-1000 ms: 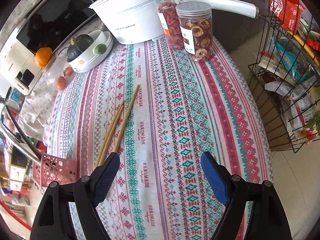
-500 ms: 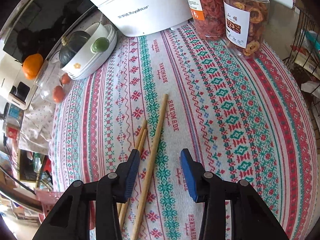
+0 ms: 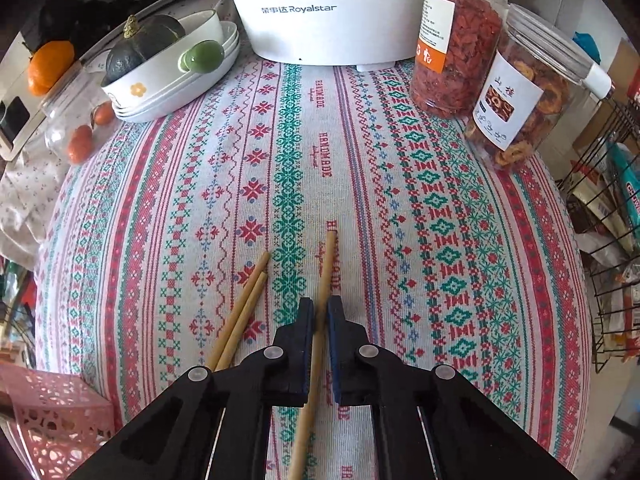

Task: Organize utensils
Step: 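Carry the red spoon toward the basket with left while right grasps a wooden chopstick, then drop the red spoon into the basket with left while right drops its chopstick in, then close the right tool on a loose wooden chopstick and lift it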

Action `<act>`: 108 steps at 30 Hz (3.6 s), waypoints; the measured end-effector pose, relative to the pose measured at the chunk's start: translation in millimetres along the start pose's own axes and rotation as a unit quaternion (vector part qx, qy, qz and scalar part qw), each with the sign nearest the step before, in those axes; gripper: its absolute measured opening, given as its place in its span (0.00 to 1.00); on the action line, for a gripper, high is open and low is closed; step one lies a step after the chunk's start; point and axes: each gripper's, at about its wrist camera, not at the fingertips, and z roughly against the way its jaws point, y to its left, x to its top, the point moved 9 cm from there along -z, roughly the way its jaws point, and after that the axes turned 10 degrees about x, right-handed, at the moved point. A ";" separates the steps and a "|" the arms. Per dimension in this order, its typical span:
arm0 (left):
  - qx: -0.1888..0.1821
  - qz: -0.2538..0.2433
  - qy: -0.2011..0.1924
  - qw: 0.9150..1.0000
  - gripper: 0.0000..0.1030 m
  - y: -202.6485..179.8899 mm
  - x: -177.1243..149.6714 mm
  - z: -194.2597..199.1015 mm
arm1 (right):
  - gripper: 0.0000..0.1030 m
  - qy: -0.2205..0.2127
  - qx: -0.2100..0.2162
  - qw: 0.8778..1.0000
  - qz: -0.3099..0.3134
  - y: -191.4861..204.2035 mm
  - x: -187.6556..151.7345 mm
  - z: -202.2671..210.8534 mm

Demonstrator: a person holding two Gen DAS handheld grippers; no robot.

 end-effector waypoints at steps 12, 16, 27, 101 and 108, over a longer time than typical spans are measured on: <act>0.028 -0.023 -0.150 0.988 0.05 -11.2 24.7 -0.7 | 0.06 -0.129 0.066 0.988 0.048 35.4 -7.5 130.5; 0.049 -0.044 -0.157 0.985 0.05 -15.8 21.0 -19.4 | 0.06 -0.163 0.086 0.980 0.069 46.7 -17.9 170.4; 0.067 -0.013 -0.141 0.988 0.05 3.2 7.2 -51.8 | 0.06 -0.203 0.129 0.969 0.049 44.3 -17.1 207.3; 0.145 -0.028 0.242 0.959 0.82 49.1 -123.9 -45.9 | 0.27 -0.021 0.104 0.994 0.005 61.6 -44.4 6.8; 0.132 -0.073 0.230 0.961 0.82 34.8 -123.4 -43.6 | 0.14 -0.009 0.079 0.996 0.037 71.7 -44.0 -11.6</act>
